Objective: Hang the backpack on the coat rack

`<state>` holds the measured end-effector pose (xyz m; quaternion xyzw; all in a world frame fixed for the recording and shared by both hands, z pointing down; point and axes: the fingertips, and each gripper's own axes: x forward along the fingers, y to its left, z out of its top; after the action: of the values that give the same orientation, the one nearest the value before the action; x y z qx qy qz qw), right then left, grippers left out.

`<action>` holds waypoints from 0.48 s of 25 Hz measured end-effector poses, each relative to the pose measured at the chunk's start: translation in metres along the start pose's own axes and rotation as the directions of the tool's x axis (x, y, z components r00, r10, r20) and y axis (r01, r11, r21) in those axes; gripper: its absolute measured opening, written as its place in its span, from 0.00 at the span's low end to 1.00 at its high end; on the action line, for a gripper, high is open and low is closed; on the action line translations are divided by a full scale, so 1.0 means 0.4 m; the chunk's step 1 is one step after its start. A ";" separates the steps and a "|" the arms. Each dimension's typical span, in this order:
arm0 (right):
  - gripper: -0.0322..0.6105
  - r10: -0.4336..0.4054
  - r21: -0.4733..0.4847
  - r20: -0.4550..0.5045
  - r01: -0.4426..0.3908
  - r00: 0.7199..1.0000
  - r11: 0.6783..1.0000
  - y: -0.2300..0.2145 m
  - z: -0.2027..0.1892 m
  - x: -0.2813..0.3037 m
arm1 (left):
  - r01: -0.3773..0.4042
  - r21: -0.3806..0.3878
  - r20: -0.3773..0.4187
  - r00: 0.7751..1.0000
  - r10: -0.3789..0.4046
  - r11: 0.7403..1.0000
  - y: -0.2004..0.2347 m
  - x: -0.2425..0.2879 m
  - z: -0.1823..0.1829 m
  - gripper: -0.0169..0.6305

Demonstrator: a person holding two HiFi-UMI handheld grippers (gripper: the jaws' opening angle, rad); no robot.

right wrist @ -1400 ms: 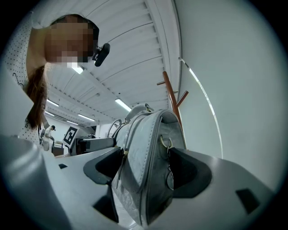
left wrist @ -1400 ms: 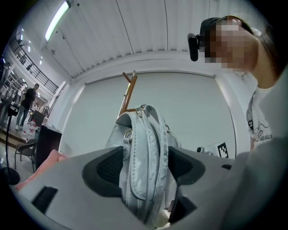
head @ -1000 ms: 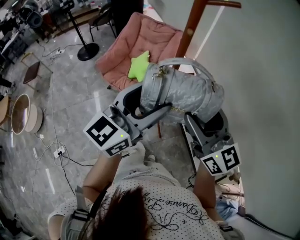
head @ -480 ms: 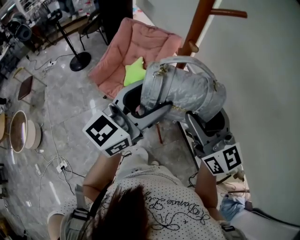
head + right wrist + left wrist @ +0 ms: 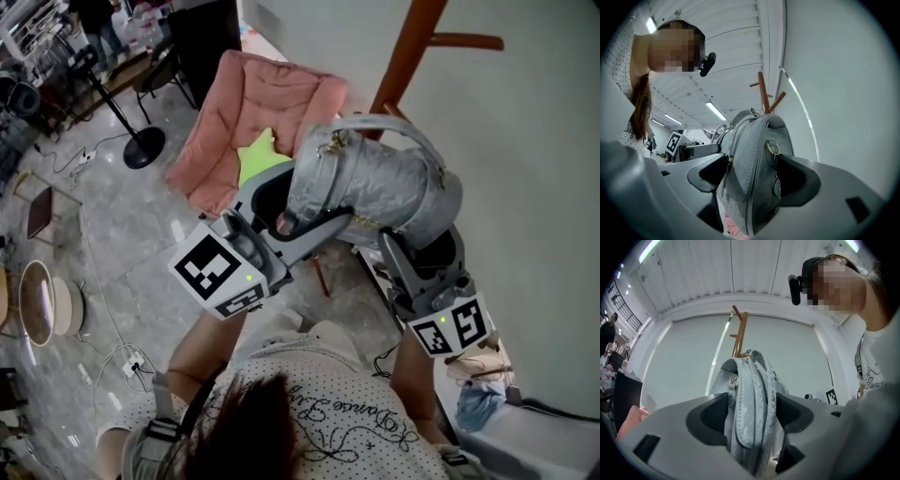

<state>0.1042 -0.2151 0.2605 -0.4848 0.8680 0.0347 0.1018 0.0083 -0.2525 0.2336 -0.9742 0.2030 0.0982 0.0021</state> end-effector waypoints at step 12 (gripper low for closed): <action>0.60 0.035 0.039 0.014 -0.036 0.999 0.999 -0.064 -0.003 0.024 | -0.037 0.016 -0.017 0.999 0.037 0.999 0.024 0.054 -0.002 0.49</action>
<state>0.1209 -0.2366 0.2606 -0.4670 0.8763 0.0227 0.1164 0.0243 -0.2698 0.2306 -0.9711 0.2217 0.0882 0.0060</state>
